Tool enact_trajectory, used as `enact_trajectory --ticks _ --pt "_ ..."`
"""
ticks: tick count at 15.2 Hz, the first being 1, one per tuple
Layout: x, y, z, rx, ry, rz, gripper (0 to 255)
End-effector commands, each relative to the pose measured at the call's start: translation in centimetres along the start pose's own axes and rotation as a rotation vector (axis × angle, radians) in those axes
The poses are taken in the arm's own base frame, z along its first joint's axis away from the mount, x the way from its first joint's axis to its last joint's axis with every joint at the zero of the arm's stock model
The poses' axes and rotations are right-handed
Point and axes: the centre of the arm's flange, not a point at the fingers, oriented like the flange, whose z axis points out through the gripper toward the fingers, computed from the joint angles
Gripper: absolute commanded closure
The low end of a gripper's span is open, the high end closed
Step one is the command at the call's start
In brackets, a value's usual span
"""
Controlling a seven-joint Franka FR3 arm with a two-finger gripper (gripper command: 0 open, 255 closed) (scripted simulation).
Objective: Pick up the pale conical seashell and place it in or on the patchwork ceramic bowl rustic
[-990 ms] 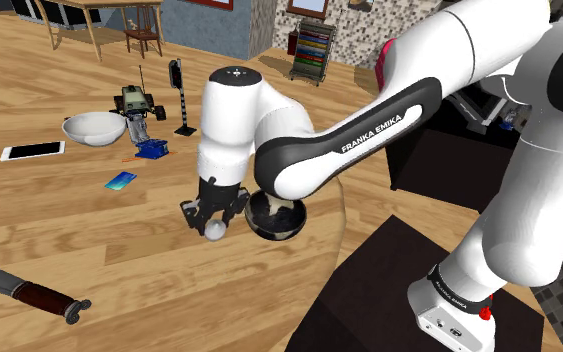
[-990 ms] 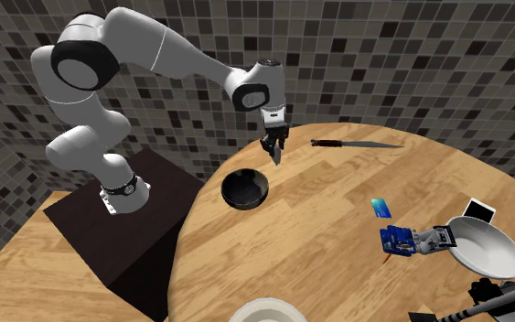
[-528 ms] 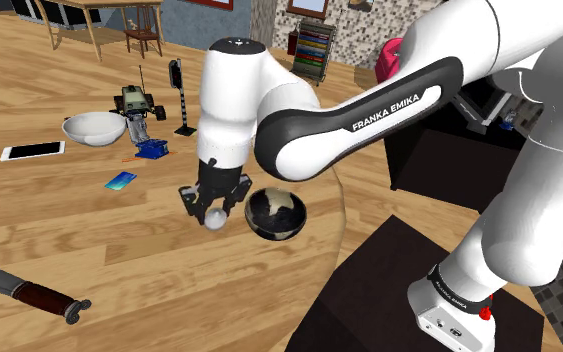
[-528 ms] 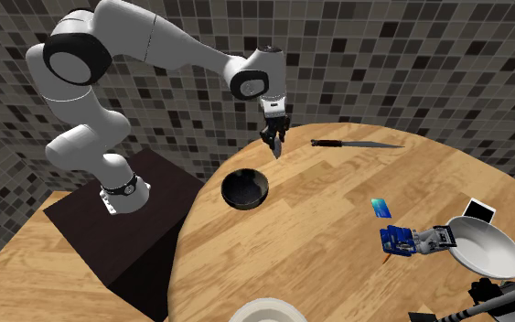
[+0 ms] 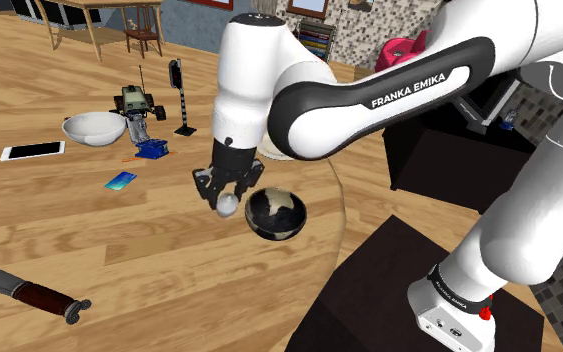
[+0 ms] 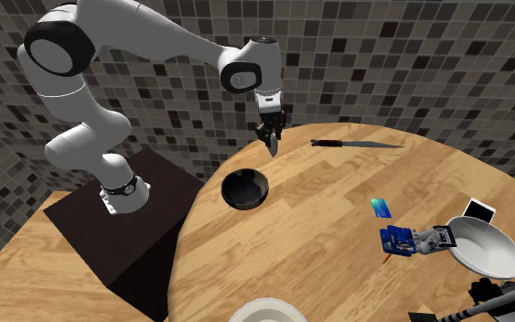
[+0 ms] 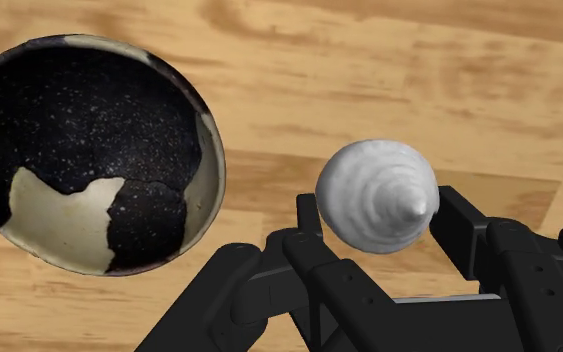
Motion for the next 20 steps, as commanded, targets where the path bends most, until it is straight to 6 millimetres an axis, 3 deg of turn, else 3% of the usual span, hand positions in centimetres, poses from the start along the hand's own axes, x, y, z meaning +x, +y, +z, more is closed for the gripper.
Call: enact_trajectory --ticks 1,9,20 --pt "0.5 2.4 -0.2 0.001 -0.001 -0.001 255" --pt "2.2 13.2 -1.3 0.001 -0.001 -0.001 255" --pt "1.6 13.6 4.5 0.001 -0.001 -0.001 255"
